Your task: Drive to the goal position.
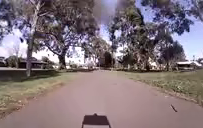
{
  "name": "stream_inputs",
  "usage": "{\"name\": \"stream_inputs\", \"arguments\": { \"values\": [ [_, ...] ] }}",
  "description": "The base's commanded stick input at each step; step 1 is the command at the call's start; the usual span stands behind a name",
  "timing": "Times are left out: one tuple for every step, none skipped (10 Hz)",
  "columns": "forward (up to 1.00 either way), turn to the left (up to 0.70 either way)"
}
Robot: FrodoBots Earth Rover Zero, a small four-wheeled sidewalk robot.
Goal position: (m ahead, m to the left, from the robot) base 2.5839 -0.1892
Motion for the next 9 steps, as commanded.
{"name": "stream_inputs", "arguments": {
  "values": [
    [1.00, 0.00],
    [1.00, 0.00],
    [1.00, 0.00],
    [1.00, 0.00],
    [1.00, 0.00],
    [1.00, 0.00],
    [1.00, 0.00],
    [1.00, 0.00],
    [1.00, 0.00]
  ]
}}
